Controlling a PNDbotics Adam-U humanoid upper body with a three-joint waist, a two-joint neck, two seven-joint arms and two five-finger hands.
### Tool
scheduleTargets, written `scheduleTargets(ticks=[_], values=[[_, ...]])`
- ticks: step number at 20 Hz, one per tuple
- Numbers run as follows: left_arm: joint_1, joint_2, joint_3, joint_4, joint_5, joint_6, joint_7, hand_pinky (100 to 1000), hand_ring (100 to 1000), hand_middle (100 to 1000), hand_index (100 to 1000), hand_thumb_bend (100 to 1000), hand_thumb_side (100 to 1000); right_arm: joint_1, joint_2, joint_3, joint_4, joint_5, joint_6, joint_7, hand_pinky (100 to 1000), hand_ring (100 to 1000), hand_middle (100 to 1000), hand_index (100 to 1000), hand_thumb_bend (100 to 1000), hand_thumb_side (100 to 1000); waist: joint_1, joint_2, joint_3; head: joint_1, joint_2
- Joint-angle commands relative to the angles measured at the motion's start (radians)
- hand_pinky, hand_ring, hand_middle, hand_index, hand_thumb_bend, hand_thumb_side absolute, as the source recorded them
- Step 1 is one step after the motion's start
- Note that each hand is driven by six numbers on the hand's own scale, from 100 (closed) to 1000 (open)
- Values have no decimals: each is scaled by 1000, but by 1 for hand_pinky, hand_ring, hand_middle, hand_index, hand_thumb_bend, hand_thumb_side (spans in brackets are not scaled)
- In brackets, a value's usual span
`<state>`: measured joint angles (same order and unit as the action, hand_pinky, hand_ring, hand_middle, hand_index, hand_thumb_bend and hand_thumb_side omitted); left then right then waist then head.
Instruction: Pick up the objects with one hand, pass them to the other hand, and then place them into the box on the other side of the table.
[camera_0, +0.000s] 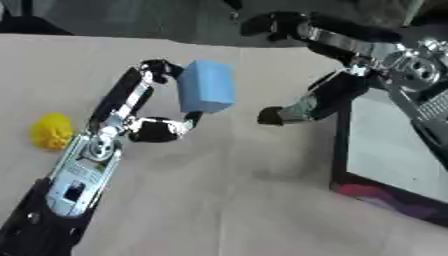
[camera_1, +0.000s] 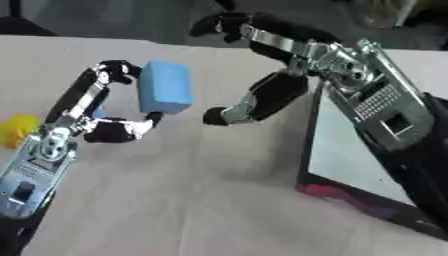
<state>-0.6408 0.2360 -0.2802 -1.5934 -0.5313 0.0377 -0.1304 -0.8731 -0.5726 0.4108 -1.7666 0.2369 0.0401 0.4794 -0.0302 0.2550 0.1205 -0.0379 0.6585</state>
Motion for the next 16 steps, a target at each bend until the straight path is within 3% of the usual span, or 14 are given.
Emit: scheduleTargets(ticks=[1, 16], values=[[-21, -7, -6, -29, 5, -2, -8, 781, 792, 615, 505, 100, 113, -27, 1, 0, 15, 32, -26, -9, 945, 1000, 960, 935, 576, 369, -10, -35, 3, -6, 3], [-39, -48, -33, -44, 13, -32, -3, 778, 790, 608, 501, 100, 129, -46, 44, 31, 104, 107, -51, -40, 939, 1000, 951, 928, 567, 366, -9, -27, 28, -32, 6]])
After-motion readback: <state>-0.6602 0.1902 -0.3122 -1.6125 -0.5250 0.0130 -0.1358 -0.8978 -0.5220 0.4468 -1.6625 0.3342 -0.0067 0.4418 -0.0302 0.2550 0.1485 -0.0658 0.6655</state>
